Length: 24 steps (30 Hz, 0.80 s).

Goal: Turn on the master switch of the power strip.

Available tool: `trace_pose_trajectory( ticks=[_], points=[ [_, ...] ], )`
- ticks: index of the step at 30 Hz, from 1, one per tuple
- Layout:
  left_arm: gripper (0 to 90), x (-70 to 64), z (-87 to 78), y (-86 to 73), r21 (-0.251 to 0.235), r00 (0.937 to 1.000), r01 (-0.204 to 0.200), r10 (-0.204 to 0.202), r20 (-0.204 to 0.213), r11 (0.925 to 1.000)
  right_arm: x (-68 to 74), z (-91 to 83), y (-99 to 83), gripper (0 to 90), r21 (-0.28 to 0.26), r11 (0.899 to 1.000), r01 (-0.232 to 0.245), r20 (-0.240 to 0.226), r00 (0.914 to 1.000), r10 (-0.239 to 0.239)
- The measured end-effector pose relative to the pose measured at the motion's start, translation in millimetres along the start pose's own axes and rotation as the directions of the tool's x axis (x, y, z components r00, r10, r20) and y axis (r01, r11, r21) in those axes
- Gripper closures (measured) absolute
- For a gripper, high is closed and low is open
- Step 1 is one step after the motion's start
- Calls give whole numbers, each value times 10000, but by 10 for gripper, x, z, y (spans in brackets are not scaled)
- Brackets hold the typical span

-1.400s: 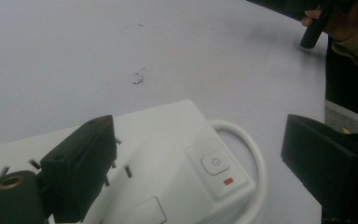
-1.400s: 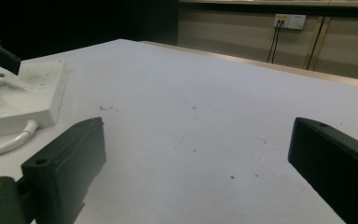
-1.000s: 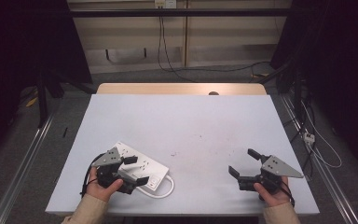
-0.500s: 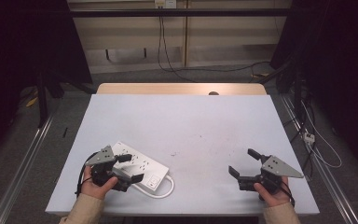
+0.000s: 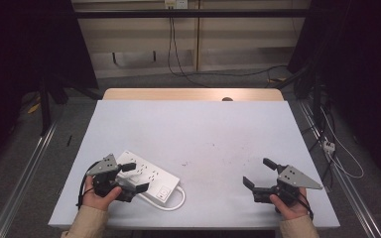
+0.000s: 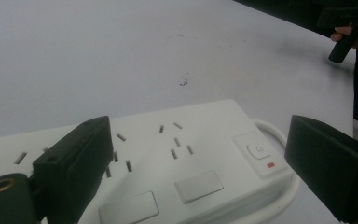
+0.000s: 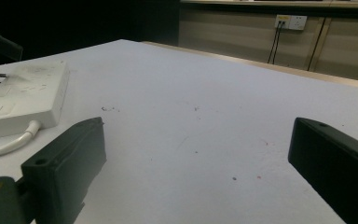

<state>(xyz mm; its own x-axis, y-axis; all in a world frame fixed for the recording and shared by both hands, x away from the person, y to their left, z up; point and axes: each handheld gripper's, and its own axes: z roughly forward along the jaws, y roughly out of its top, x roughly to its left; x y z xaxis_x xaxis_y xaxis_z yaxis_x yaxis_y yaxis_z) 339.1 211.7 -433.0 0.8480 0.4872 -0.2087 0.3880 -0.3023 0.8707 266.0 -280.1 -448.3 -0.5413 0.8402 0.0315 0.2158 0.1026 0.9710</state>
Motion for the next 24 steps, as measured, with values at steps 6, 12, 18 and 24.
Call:
trace_pose_trajectory(
  ticks=[6,12,18,24],
  points=[
    [76,38,-48,-14,-45,9998,69,-70,-163,10000,2,-6,3,36,-4,10000,-8,4,10000,8],
    [76,67,-86,-25,-106,9994,142,-145,-307,9998,0,-3,1,36,3,10000,9,18,10000,-9],
    [77,94,-117,-33,-130,9990,152,-157,-422,9998,8,-2,3,36,2,10000,10,0,10000,-10],
    [79,118,-145,-44,-122,9983,187,-193,-546,9998,3,-3,2,36,9,10000,8,8,10000,-8]
  ],
)
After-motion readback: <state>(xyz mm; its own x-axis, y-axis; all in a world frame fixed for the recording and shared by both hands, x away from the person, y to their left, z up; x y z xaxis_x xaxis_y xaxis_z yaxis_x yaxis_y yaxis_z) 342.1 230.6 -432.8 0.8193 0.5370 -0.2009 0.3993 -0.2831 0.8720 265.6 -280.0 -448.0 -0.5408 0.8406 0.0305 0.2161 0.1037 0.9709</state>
